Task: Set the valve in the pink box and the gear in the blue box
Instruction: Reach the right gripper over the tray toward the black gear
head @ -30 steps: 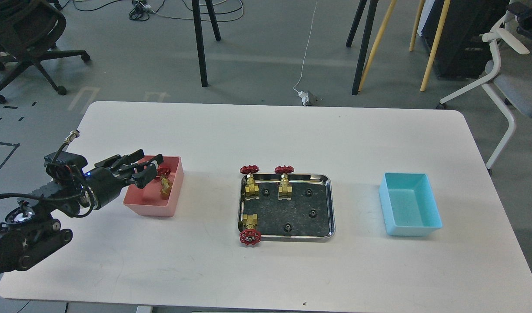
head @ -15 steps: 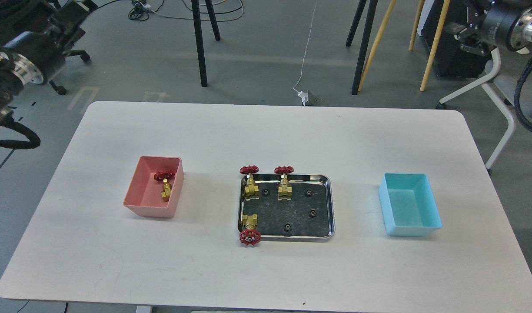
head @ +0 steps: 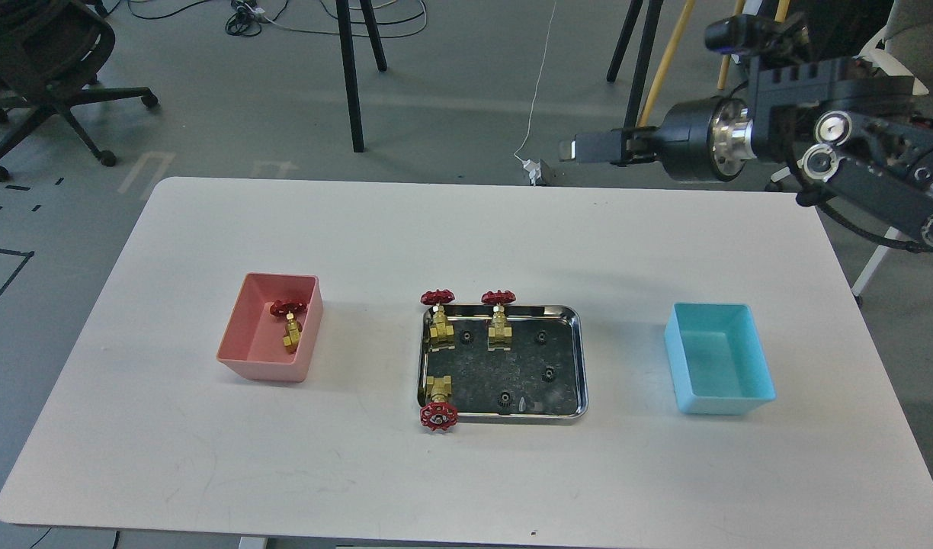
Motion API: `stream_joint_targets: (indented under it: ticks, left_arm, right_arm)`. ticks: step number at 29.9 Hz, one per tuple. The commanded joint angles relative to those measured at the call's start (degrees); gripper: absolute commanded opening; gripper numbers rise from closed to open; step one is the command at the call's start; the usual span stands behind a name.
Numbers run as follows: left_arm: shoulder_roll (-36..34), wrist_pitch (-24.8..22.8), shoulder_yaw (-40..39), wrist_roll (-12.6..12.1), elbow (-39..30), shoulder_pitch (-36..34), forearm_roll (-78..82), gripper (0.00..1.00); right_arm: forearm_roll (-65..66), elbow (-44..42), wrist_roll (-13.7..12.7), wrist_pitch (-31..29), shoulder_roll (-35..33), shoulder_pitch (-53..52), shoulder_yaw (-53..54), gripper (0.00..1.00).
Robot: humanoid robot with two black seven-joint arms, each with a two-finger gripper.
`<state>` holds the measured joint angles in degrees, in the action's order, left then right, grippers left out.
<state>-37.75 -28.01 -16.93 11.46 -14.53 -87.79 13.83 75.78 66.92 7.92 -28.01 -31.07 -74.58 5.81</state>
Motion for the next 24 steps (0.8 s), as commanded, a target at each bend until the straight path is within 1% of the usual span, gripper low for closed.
stream_joint_targets:
  ticks: [1,5,8,11,12,21,24]
  left_arm:
    - [0.66,0.01,0.14,-0.04,0.03,-1.68,0.05,0.95]
    - [0.84,0.01,0.14,-0.04,0.03,-2.21,0.05,0.95]
    - [0.75,0.01,0.14,-0.04,0.03,-2.74,0.05,0.95]
    - [0.66,0.01,0.14,-0.04,0.03,-2.92,0.05,0.95]
    - [0.66,0.01,0.23,-0.04,0.03,-2.83,0.05,0.95]
    - [0.05,0.01,0.23,0.05,0.12,-2.92,0.05,0.95]
    - [-0.04,0.01,0.23,0.05,0.38,-3.0,0.05,0.95]
  right_arm:
    - [3.58,2.51,0.34,0.01,3.2,-0.22,-7.29,0.99]
    - [4.02,2.42,1.3,0.01,6.81,0.04,-13.09,0.99]
    - [6.39,2.25,2.18,0.01,7.87,0.48,-18.37,0.99]
    - [9.55,0.93,4.2,0.01,10.85,2.5,-19.96,0.99]
    - [10.43,-0.03,4.47,0.01,11.47,3.11,-19.96,0.99]
    - [12.99,-11.28,4.56,0.01,18.23,6.02,-19.96,0.99]
    - [14.21,-13.04,4.56,0.01,20.26,6.55,-20.14,0.99]
